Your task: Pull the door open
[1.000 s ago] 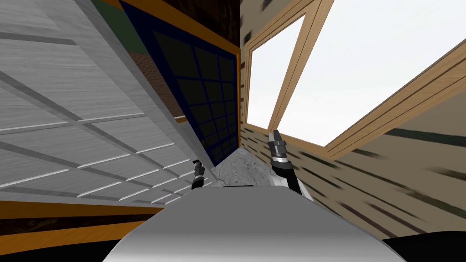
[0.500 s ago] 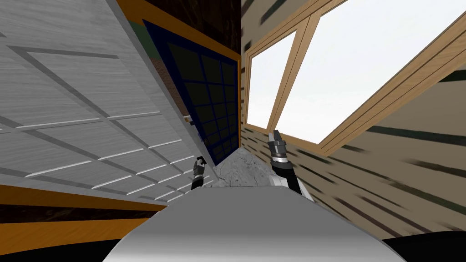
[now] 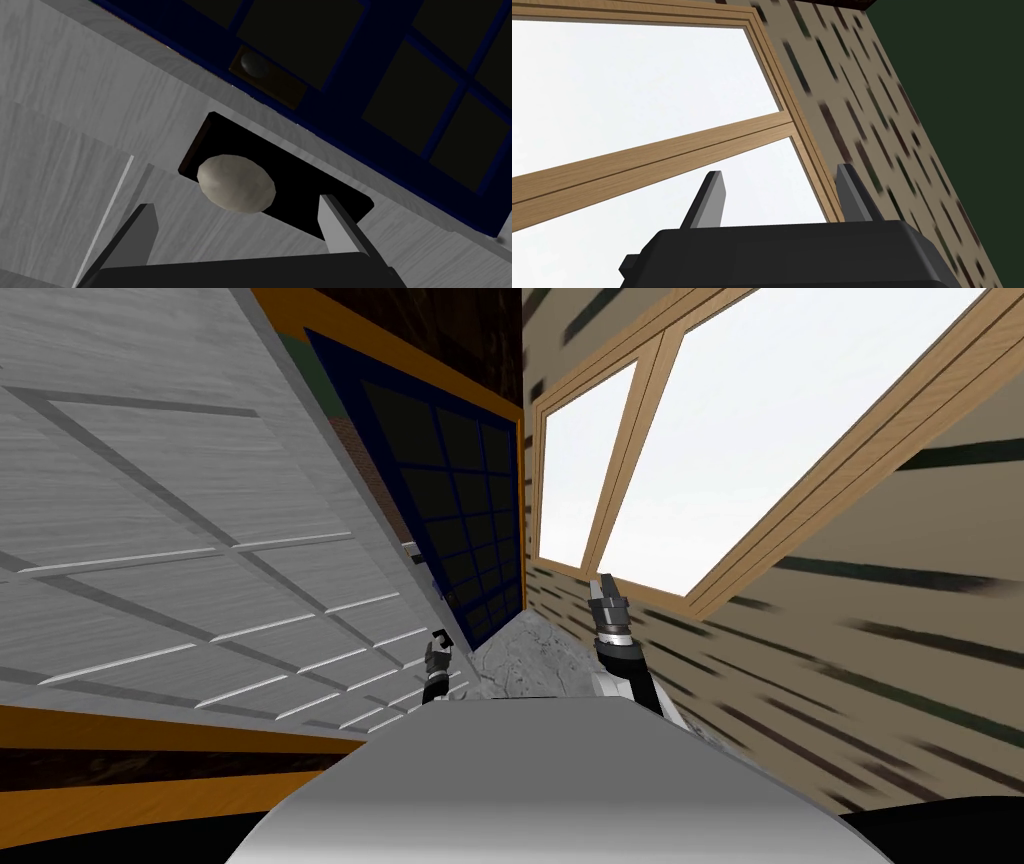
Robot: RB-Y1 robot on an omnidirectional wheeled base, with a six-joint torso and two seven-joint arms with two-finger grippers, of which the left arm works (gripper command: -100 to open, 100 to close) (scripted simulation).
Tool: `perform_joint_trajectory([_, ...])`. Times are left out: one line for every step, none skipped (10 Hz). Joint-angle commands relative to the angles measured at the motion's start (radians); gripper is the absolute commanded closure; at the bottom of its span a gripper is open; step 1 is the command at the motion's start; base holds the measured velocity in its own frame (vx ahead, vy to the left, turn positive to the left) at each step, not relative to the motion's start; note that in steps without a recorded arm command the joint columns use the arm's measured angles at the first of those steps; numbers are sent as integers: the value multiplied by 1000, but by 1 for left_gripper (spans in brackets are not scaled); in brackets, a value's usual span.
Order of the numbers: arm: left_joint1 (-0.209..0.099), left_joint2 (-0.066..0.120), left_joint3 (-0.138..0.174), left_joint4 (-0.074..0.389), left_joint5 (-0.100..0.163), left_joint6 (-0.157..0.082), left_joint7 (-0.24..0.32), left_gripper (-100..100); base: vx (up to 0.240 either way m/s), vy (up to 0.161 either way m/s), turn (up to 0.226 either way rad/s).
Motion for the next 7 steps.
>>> perform_joint_trajectory([1, -3, 1, -6, 5, 2, 37, -100, -60, 19, -44])
perform_joint_trajectory([-2, -8, 3, -7, 14, 3, 74, -100, -53, 7, -70])
perform_joint_trajectory([-6, -13, 4, -7, 23, 3, 101, -100, -88, 21, -105])
perform_joint_trajectory([-6, -13, 4, -7, 23, 3, 119, -100, -66, 21, -42])
perform_joint_trajectory([-9, -18, 6, -8, 33, 3, 154, -100, -55, 19, -63])
perform_joint_trajectory([-9, -18, 6, -8, 33, 3, 160, -100, -44, 16, -41])
perform_joint_trajectory([-13, -23, 8, -9, 42, 3, 200, -100, -57, 17, -57])
